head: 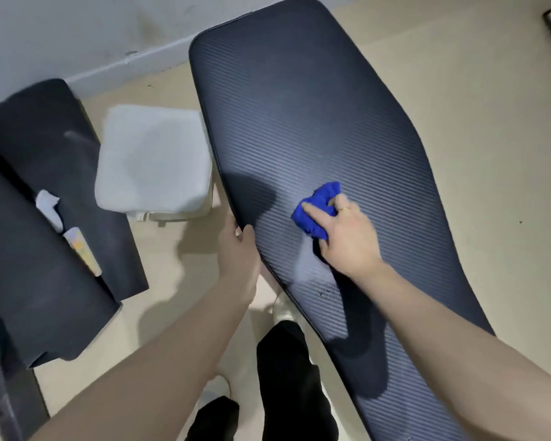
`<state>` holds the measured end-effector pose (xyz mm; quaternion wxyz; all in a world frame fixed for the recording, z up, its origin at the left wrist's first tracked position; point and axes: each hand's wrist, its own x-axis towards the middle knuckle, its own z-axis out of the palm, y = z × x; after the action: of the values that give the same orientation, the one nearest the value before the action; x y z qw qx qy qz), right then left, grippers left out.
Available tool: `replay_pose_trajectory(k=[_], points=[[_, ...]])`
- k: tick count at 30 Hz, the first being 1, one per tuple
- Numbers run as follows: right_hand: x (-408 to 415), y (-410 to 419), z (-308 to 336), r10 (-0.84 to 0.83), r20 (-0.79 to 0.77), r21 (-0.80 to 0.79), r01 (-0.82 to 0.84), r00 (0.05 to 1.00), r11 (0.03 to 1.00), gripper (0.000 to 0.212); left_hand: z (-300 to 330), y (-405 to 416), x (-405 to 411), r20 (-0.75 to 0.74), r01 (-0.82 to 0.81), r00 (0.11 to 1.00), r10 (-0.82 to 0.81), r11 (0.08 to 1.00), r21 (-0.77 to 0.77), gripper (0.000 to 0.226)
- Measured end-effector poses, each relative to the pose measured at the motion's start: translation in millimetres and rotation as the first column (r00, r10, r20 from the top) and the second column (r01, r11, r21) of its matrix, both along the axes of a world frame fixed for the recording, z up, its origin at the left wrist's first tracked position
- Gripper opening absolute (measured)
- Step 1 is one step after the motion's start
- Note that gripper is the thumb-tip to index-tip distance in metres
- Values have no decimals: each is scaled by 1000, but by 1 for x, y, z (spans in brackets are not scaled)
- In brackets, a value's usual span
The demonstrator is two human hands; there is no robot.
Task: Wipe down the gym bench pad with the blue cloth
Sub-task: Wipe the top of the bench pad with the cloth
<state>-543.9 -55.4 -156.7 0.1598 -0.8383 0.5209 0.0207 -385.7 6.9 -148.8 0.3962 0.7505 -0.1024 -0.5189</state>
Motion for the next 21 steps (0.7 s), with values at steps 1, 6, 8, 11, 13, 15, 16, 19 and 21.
replay_pose_trajectory(k=[1,6,8,11,13,15,16,19,21], points=[[1,-13,-3,-190,-34,-22,189,981,982,58,-6,-1,3,27,-2,1000,2,1000,-8,43],[33,7,-4,-129,16,-104,130,991,986,53,-29,0,2,57,-123,990,127,990,-74,32],[46,39,-11,120,56,-158,-110,991,981,50,-26,-2,0,-39,-197,980,194,976,-91,25],[52,27,-14,203,101,-126,-190,974,974,49,-36,-4,6,-86,-190,980,181,974,-121,36],[48,-8,-20,-37,132,-112,52,991,992,46,-50,-2,10,-35,-138,990,134,978,-156,40],[46,-31,-21,-326,136,-169,347,935,923,45,-62,0,10,-12,-143,989,144,965,-220,37],[50,-30,-22,-365,121,-237,383,923,893,44,-69,-1,10,-6,-161,986,165,956,-245,37],[72,10,-24,-125,77,-284,142,989,948,43,-73,-1,8,-85,-228,973,212,930,-288,28],[73,38,-20,91,120,-261,-57,989,964,44,-72,0,8,-167,-282,956,241,915,-290,25]])
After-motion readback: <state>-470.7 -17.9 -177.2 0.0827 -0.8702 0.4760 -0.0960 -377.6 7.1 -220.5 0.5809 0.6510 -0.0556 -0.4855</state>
